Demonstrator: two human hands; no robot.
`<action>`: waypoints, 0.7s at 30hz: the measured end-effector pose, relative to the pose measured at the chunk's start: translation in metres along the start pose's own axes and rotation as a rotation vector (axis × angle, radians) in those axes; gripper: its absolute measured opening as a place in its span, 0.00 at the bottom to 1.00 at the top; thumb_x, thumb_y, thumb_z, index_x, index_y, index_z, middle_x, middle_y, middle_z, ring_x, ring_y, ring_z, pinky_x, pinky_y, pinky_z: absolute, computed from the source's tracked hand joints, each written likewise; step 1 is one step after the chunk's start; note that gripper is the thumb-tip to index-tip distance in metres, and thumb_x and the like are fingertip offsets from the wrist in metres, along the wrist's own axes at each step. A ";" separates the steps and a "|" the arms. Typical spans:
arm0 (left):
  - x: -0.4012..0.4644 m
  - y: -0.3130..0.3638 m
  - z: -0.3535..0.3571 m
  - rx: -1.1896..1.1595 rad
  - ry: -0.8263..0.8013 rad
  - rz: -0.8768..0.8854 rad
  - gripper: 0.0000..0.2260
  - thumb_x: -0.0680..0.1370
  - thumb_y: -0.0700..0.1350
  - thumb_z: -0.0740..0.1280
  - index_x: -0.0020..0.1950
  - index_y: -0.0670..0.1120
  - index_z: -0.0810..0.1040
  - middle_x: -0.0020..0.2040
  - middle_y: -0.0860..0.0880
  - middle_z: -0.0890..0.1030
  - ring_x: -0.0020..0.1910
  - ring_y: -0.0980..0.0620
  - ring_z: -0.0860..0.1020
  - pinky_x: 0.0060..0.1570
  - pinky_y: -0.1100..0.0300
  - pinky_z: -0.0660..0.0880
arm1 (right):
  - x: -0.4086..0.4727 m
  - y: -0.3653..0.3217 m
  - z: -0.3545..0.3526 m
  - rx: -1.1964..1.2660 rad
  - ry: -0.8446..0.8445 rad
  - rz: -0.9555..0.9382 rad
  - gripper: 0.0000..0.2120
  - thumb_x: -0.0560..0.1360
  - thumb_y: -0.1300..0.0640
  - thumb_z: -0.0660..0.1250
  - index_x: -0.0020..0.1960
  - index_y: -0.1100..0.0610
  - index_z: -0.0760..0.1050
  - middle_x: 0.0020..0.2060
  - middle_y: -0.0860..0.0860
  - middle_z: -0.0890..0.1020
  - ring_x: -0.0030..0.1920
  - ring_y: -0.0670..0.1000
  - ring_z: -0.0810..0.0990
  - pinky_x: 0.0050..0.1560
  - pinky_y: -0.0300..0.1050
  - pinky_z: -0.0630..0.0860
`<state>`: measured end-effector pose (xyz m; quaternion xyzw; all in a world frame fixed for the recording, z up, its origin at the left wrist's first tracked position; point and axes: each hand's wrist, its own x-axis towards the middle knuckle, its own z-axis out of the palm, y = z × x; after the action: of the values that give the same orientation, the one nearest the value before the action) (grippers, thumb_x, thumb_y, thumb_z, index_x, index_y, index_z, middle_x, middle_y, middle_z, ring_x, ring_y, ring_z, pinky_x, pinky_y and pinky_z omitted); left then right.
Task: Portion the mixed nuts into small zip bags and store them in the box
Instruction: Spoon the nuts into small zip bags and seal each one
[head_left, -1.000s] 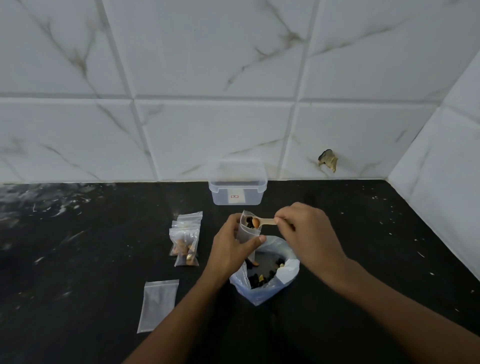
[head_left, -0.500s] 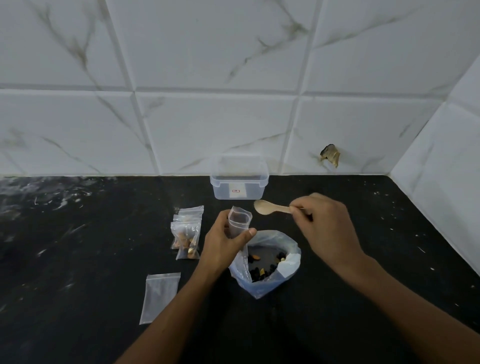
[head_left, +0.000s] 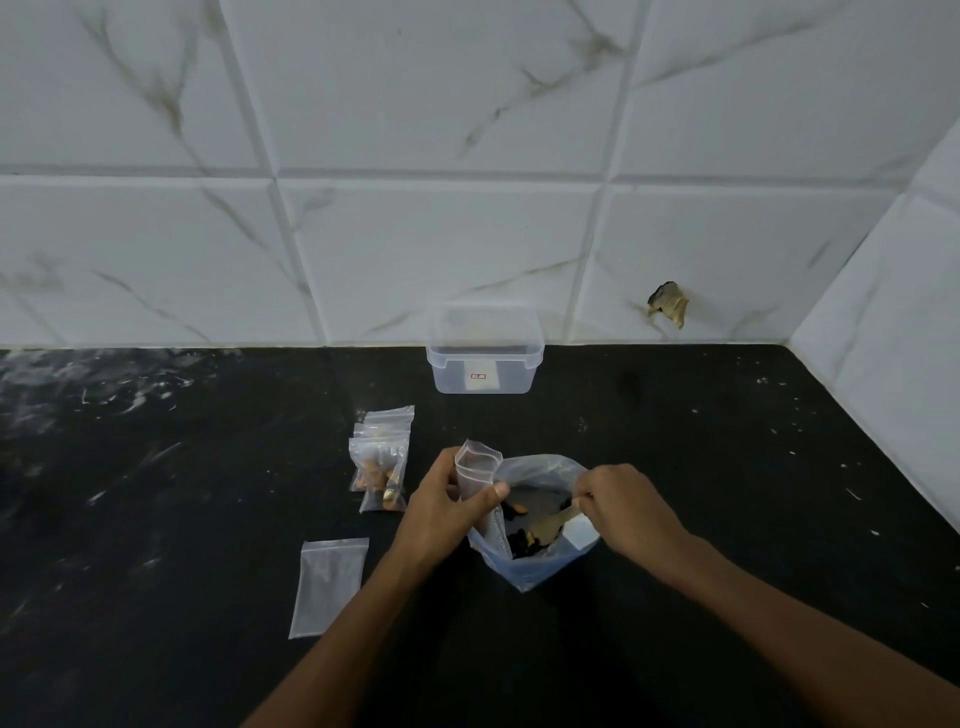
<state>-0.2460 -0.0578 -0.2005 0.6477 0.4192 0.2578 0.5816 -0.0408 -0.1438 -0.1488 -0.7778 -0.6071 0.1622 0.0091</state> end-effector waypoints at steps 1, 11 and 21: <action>0.000 -0.001 0.000 0.004 -0.004 -0.004 0.21 0.70 0.60 0.74 0.60 0.63 0.73 0.58 0.58 0.80 0.59 0.56 0.79 0.58 0.49 0.79 | 0.000 -0.001 0.002 0.032 -0.009 0.011 0.09 0.80 0.56 0.62 0.54 0.55 0.80 0.48 0.51 0.82 0.48 0.47 0.81 0.50 0.40 0.78; -0.002 0.003 0.004 -0.007 -0.022 -0.014 0.26 0.64 0.66 0.74 0.60 0.64 0.73 0.58 0.58 0.81 0.59 0.55 0.79 0.58 0.46 0.79 | -0.002 -0.002 0.031 0.519 -0.029 0.248 0.09 0.79 0.59 0.64 0.45 0.58 0.82 0.33 0.47 0.79 0.33 0.42 0.78 0.33 0.33 0.72; -0.003 0.007 0.000 0.037 0.061 0.015 0.20 0.73 0.54 0.75 0.62 0.59 0.73 0.57 0.57 0.81 0.54 0.61 0.80 0.45 0.66 0.79 | -0.009 0.012 0.027 0.812 0.025 0.437 0.08 0.78 0.63 0.64 0.48 0.57 0.82 0.36 0.54 0.82 0.35 0.46 0.79 0.34 0.36 0.74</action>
<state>-0.2458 -0.0605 -0.1936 0.6532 0.4365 0.2740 0.5547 -0.0380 -0.1603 -0.1746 -0.8230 -0.3159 0.3756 0.2860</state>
